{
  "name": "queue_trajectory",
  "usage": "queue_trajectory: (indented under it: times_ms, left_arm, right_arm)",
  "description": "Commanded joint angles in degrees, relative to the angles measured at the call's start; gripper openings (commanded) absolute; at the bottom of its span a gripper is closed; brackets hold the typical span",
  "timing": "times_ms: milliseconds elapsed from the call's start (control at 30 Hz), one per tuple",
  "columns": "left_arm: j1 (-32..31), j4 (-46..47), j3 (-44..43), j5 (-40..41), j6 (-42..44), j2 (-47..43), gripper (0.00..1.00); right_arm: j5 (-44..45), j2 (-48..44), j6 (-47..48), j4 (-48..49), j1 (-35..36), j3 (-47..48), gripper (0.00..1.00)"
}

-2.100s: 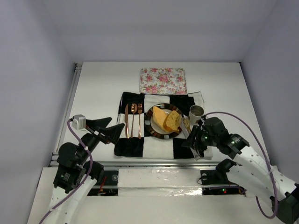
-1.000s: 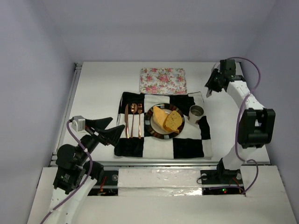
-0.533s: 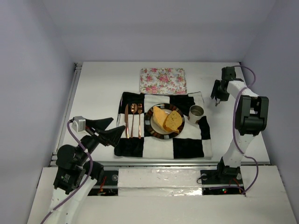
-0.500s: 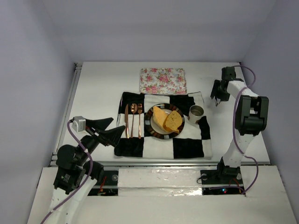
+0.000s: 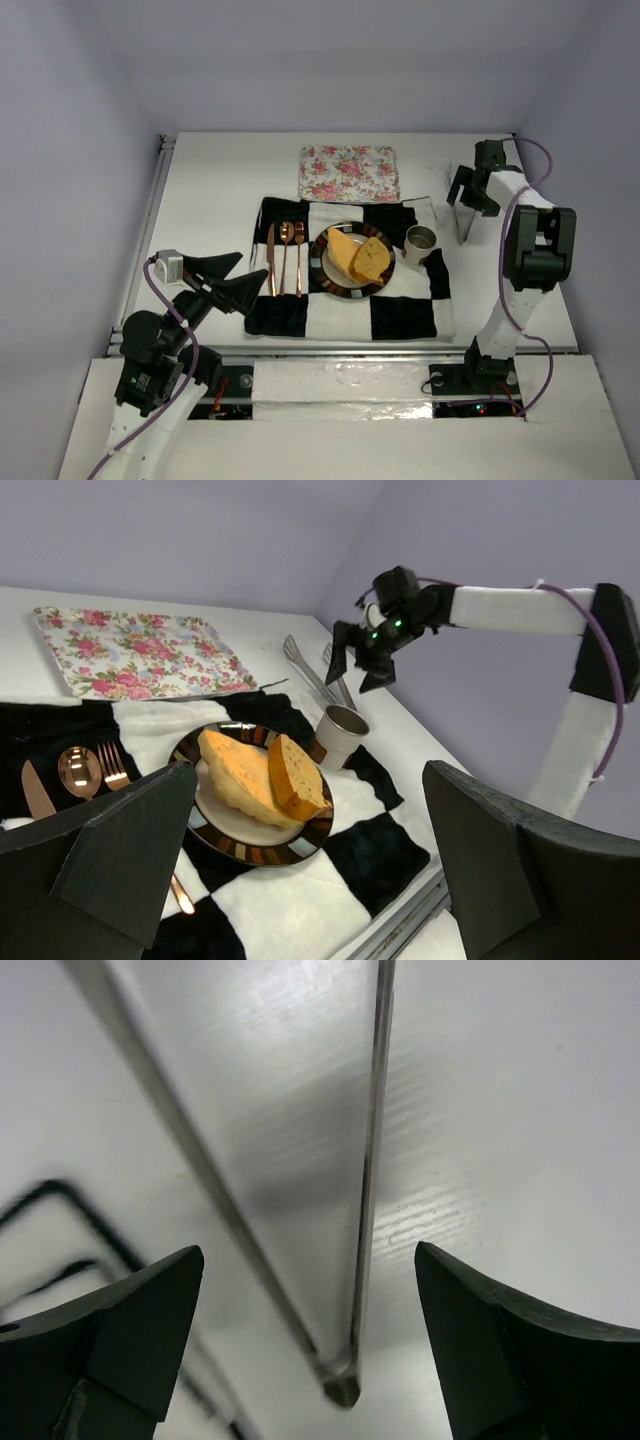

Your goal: Place the bread

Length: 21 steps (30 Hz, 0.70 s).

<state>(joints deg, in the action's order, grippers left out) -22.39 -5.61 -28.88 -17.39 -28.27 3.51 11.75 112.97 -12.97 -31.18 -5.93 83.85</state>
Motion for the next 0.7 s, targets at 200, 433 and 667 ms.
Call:
queue_trajectory:
  times_ms: [200, 433, 667]
  left_arm:
    - [0.1, 1.7, -0.7, 2.6, 0.8, 0.5, 0.99]
    - [0.1, 0.3, -1.0, 4.6, 0.3, 1.5, 0.99]
    - [0.1, -0.6, -1.6, 5.6, 0.1, 1.9, 0.99]
  right_arm:
    - [-25.6, -39.3, -25.8, 17.5, 0.1, -13.2, 0.86]
    - [-45.6, -69.1, -29.8, 20.0, 0.1, -33.6, 0.00]
    - [-56.5, -91.5, -34.0, 14.5, 2.5, -41.8, 0.00]
